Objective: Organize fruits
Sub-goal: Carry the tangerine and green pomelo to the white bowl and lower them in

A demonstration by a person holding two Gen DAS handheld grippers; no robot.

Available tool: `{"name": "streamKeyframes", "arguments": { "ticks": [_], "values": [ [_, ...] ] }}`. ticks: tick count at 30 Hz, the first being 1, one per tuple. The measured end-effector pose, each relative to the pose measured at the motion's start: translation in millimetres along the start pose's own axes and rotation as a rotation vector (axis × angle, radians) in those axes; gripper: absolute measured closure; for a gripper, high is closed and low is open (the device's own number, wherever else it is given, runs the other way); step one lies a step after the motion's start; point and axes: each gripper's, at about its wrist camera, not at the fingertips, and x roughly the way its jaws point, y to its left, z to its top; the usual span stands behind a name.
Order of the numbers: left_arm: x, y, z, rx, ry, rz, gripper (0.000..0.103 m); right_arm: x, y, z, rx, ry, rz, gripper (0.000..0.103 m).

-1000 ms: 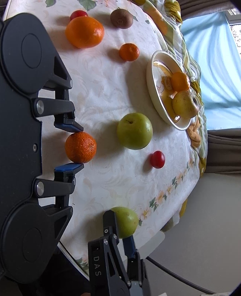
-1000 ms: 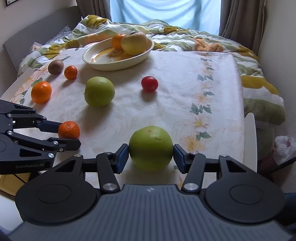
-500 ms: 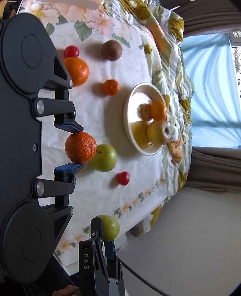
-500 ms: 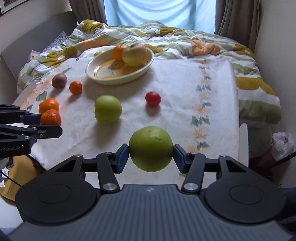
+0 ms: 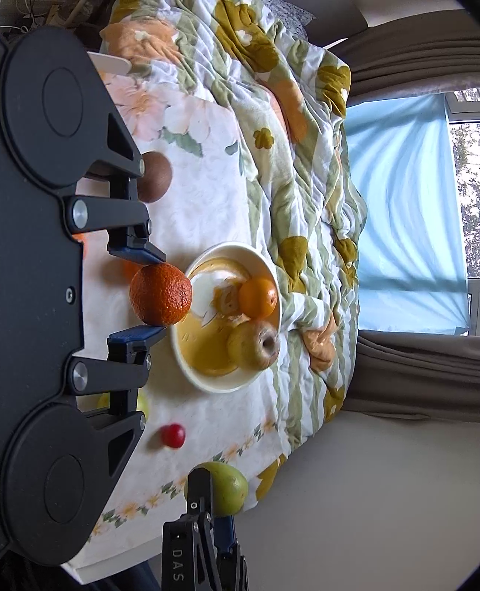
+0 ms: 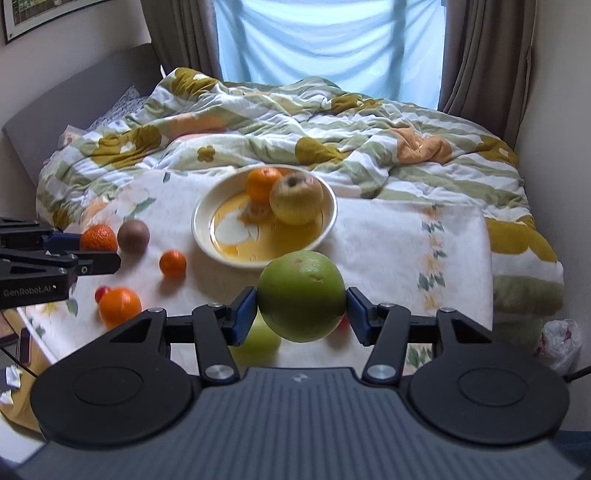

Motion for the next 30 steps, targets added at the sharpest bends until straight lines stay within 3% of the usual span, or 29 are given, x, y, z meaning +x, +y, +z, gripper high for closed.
{"name": "streamKeyframes", "arguments": {
  "ticks": [8, 17, 30],
  "values": [
    [44, 34, 35, 0.027, 0.014, -0.035, 0.064, 44, 16, 39, 0.038, 0.004, -0.02, 0.035],
    [106, 53, 71, 0.086, 0.054, -0.085, 0.064, 90, 23, 61, 0.1, 0.035, -0.038, 0.035],
    [173, 46, 81, 0.193, 0.132, -0.124, 0.064, 124, 15, 70, 0.168, 0.081, -0.098, 0.035]
  ]
}}
